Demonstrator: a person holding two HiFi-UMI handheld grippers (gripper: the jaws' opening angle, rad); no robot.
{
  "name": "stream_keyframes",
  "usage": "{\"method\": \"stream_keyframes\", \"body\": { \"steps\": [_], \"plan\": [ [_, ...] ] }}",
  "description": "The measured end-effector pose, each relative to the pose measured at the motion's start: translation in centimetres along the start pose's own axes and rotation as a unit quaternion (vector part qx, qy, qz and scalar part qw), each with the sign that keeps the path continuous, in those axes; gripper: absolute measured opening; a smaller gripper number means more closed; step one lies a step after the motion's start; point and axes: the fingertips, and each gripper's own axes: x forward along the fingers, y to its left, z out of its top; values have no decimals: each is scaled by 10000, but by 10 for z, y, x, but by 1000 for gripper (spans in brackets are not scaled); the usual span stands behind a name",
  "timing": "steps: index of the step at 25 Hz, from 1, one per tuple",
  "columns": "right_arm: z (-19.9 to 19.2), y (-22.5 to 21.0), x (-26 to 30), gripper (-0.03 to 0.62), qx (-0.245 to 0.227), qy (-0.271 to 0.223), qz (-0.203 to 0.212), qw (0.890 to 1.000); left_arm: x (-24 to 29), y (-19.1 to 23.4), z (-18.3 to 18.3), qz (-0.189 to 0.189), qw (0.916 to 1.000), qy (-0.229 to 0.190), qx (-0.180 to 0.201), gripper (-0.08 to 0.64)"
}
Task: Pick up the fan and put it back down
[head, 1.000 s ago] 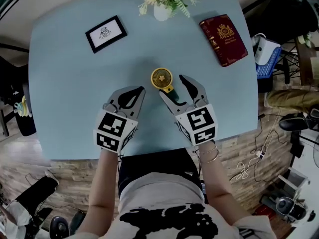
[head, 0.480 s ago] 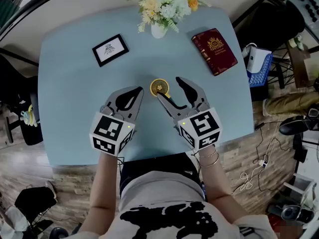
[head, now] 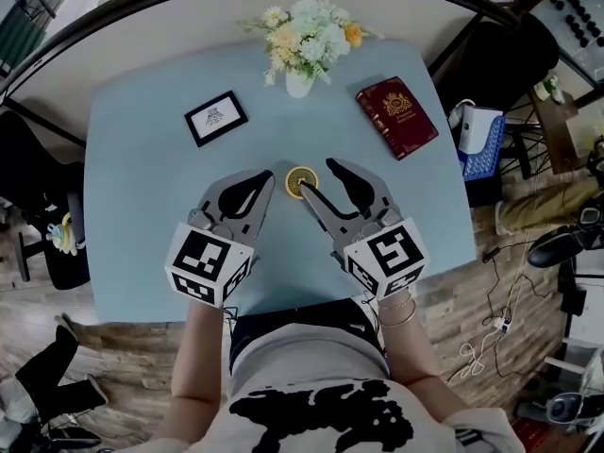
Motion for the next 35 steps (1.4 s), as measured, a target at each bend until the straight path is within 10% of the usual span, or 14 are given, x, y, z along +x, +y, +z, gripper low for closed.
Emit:
{"method": "stream_keyframes", "body": {
  "steps": [23, 35],
  "plan": [
    [33, 23, -34, 5, -249, -618, 92, 9977, -32, -13, -2, 103, 9998, -13, 171, 12],
    [19, 30, -34, 3, -306, -410, 232, 9984, -31, -18, -16, 95, 9998, 143, 71, 12]
  ]
}}
